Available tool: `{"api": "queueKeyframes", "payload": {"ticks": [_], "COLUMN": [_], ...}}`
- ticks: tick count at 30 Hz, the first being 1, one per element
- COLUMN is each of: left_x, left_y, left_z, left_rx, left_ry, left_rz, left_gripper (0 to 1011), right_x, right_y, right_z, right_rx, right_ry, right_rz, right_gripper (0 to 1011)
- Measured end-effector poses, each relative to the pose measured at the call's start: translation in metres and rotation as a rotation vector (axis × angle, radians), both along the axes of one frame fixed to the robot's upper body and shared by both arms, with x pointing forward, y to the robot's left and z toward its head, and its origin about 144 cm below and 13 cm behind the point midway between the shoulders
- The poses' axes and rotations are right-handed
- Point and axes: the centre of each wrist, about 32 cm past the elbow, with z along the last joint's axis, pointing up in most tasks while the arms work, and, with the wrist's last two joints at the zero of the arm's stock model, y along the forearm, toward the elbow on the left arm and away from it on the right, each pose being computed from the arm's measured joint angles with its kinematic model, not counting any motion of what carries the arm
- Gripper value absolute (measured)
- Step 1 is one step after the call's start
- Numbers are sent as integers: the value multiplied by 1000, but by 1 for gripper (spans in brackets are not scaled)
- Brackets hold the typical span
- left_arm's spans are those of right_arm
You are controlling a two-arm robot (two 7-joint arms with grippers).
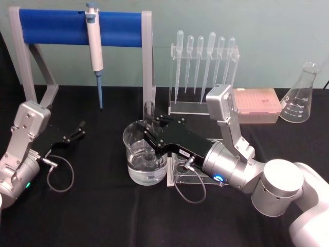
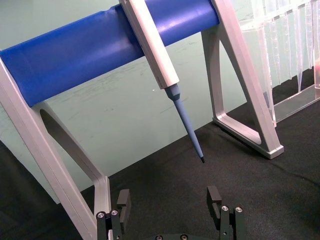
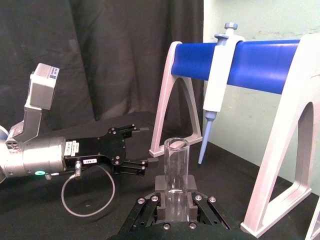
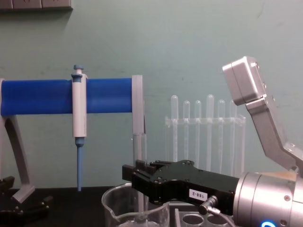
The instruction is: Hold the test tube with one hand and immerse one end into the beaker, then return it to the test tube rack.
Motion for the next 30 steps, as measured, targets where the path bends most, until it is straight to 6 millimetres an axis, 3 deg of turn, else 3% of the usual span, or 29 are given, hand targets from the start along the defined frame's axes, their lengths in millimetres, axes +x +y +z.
{"api": "queueKeyframes", "payload": {"ticks": [30], "left_x": [0], "left_y": [0], "left_z": [0], "left_rx": [0], "left_ry": [0], "left_rz": [0], "left_gripper": [1000], "right_x": [0], "right_y": [0], "right_z": [0], "right_rx": [0], "right_ry": [0], "right_rz": [0], "right_gripper": [224]}}
